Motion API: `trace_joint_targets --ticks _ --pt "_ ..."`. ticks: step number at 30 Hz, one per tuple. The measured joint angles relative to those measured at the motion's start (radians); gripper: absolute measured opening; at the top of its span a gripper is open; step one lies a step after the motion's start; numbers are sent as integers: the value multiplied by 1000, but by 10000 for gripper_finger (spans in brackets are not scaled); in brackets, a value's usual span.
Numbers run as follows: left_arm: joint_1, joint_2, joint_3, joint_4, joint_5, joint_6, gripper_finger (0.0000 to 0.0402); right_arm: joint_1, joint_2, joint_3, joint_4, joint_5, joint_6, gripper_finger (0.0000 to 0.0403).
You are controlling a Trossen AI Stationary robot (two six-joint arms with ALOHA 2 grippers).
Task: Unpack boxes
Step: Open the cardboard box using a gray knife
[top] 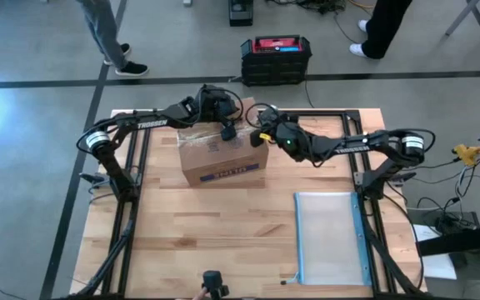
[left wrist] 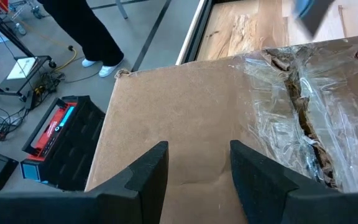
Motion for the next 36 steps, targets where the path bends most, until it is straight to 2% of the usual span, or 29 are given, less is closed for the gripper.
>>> trace_joint_targets --ticks 7,18,25,32,36 --pt "0 0 0 0 3 -1 155 7 24 0 -12 -17 25 50" --pt "9 -1 0 -9 22 -7 155 61 -15 0 -67 -10 55 50" --pt "15 -1 0 0 -15 -19 155 74 -25 16 -55 15 55 50" --pt "17 -1 1 -2 -12 -22 155 76 -19 16 -60 84 31 50" --pt "17 -1 1 -1 -8 -22 155 57 -15 21 -50 79 26 50"
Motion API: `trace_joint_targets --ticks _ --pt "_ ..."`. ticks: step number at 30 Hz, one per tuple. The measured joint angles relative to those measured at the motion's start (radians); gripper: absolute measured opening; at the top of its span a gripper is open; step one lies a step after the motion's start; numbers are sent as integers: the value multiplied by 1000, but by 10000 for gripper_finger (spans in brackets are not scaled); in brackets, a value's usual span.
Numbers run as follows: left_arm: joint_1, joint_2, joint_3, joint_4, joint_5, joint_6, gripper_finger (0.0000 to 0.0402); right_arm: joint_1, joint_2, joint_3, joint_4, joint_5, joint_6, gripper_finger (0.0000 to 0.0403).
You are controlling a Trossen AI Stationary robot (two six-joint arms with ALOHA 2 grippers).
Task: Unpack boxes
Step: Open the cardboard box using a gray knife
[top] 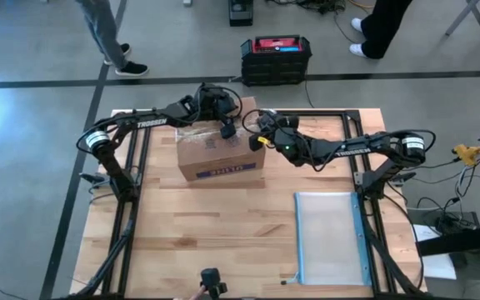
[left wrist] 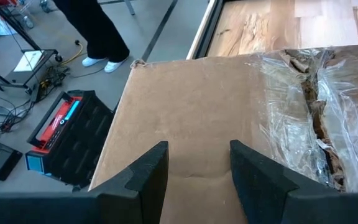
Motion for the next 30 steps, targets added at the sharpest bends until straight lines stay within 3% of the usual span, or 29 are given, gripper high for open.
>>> trace_joint_targets --ticks 10,17,30 --pt "-1 0 0 3 9 -3 155 -28 45 2 52 -48 0 50" --pt "-1 0 0 -4 10 -3 155 -26 66 27 48 -17 -45 50" --pt "18 0 0 -16 28 -11 156 31 49 33 -30 -3 34 50"
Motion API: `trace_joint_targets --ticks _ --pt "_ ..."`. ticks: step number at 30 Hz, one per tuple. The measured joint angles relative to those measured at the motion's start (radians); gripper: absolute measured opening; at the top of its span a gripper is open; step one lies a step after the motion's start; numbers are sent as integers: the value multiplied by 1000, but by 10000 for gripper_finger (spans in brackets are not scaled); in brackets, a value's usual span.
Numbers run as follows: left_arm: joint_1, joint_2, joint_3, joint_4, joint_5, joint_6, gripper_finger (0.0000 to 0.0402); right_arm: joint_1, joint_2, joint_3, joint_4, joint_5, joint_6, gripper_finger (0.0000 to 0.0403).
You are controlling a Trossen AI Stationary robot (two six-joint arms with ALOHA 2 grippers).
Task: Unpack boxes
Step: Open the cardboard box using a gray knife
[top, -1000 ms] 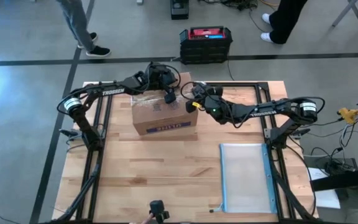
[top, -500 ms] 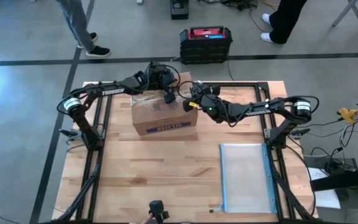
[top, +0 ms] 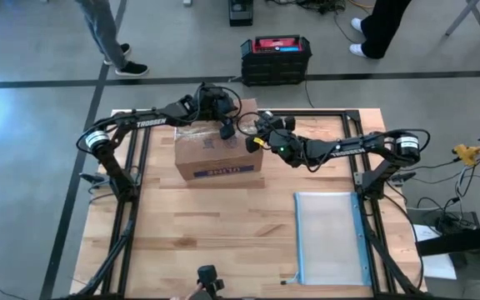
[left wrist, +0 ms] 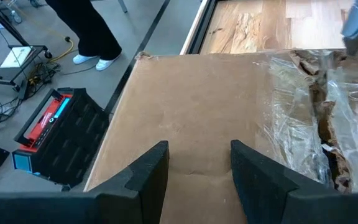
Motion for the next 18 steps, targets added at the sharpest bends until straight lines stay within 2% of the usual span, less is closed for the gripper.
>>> trace_joint_targets --ticks 7,12,18 --pt "4 0 0 2 -16 -3 156 35 -13 19 -6 -19 15 50" --pt "5 -1 0 5 -22 -7 156 50 -14 27 -10 14 -10 50" --pt "5 -24 -2 -1 -29 -9 156 10 -27 31 -1 34 -60 50"
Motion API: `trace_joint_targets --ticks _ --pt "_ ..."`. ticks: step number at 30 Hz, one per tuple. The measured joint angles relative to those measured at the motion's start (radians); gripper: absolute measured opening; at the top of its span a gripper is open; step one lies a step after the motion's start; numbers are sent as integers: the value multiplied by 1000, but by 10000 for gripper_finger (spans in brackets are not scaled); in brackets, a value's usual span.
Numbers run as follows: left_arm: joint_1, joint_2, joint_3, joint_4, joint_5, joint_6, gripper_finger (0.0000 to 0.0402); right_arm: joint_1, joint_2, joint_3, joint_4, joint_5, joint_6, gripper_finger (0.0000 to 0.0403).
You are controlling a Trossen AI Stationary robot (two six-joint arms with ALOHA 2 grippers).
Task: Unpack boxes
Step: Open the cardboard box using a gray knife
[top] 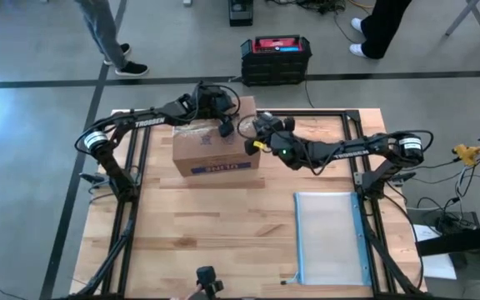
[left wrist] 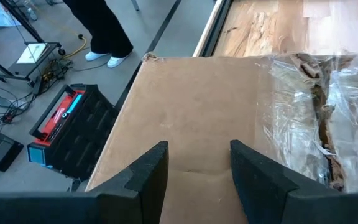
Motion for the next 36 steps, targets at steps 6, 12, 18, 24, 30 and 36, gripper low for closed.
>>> trace_joint_targets --ticks 6,12,18,24,30,36 --pt "-3 -29 -2 -8 33 -4 155 -112 22 26 4 -67 2 50" --pt "-3 -32 -2 -12 41 -4 155 -170 84 26 85 -154 41 50" --pt "-3 -33 -2 -27 43 -1 155 -186 107 26 128 -154 45 50" --pt "-4 -35 -2 -40 45 -1 155 -200 108 42 131 -132 40 50" --pt "-4 -35 -2 -40 45 -1 155 -217 113 39 129 -136 80 50" --pt "-4 -35 -2 -41 46 -1 155 -225 132 37 136 -181 110 50"
